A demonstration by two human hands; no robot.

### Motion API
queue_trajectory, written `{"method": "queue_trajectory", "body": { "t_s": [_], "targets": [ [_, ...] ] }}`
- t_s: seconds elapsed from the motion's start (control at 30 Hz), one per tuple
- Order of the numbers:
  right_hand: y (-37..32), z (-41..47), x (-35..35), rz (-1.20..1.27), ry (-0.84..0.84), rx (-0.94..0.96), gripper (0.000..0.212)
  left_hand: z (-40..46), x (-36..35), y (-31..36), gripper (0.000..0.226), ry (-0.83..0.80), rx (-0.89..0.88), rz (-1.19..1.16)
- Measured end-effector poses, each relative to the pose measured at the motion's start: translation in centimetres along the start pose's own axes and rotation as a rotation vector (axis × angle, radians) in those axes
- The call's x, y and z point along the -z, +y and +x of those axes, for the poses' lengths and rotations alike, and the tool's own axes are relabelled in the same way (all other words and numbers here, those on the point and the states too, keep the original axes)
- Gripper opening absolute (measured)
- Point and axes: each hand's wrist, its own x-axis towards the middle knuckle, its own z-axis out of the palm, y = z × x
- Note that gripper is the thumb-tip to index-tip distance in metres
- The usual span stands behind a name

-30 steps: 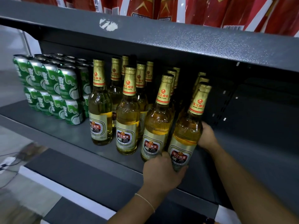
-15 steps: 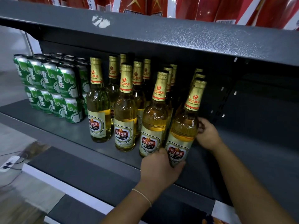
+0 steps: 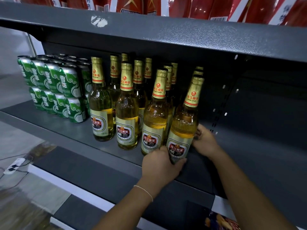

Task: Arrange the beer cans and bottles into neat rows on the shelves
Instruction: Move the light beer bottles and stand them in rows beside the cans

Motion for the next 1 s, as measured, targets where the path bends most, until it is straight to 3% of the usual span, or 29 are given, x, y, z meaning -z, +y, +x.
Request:
{"method": "queue_trajectory", "body": {
  "t_s": [0.17, 0.3, 0.43, 0.6, 0.8, 1.0],
  "targets": [
    [0.9, -0.1, 0.2, 0.033, -0.011, -0.025, 0.042, -0.2, -0.1, 0.2, 0.059, 0.032, -0.008, -0.008],
    [1.6, -0.6, 0.4, 0.073, 0.030, -0.067, 0.064, -0.3, 0.2, 0.3, 0.059, 0.025, -0.013, 0.036],
    [0.6, -2.2, 0.1, -0.035, 0.371, 0.062, 0.050, -0.2, 0.8, 0.4, 0.061, -0.019, 0.015, 0.061],
    [-2.9, -6.0, -2.1, -0.004, 0.704, 0.409, 0.026, 0.3, 3.0, -0.7, 0.061, -0.065, -0.054, 0.094],
    [-7.0, -8.0, -7.1, -0.112, 0.675, 0.632, 0.029, 2.6, 6.4, -3.6, 0.036, -0.068, -0.225, 0.017],
    [-9.3, -7.5, -12.4, -0.268, 0.754, 0.662, 0.019, 4.6, 9.9, -9.8, 0.026, -0.006, -0.256, -0.117]
  ]
}}
